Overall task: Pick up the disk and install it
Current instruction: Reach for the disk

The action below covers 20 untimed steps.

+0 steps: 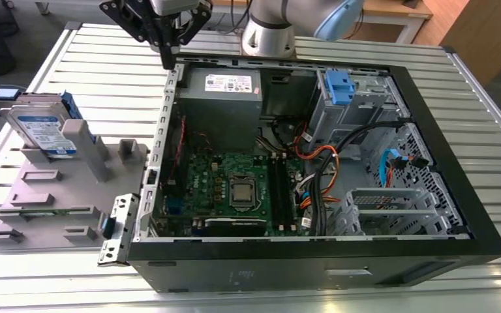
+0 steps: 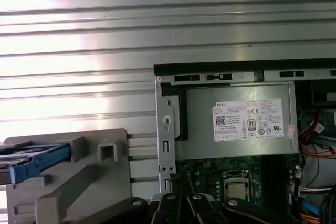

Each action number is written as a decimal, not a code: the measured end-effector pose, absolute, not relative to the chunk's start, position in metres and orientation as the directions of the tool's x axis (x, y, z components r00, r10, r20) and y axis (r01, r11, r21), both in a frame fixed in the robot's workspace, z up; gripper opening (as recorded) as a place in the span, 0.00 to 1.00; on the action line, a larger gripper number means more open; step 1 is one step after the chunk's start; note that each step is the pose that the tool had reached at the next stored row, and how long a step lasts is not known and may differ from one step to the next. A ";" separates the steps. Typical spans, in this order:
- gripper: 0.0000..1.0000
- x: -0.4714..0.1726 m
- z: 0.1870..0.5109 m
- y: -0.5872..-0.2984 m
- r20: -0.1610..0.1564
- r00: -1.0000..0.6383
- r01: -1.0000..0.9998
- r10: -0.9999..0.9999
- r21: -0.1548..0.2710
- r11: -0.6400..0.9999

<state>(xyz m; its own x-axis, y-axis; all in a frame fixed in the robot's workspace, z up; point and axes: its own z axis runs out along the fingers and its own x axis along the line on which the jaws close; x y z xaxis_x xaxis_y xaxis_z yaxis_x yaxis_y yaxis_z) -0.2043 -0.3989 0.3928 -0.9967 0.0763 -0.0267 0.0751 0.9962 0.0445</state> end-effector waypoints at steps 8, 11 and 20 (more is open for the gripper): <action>0.11 -0.218 0.392 -0.399 -0.028 -0.997 0.075 0.076 0.045 0.996; 0.11 -0.223 0.392 -0.399 -0.029 -0.997 0.075 0.076 0.045 0.996; 0.11 -0.243 0.391 -0.399 -0.031 -0.997 0.075 0.076 0.045 0.996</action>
<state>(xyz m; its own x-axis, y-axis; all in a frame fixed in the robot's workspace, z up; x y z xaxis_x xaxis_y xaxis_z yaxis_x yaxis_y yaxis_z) -0.2430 -0.3989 0.3915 -0.9966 0.0763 -0.0309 0.0749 0.9962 0.0450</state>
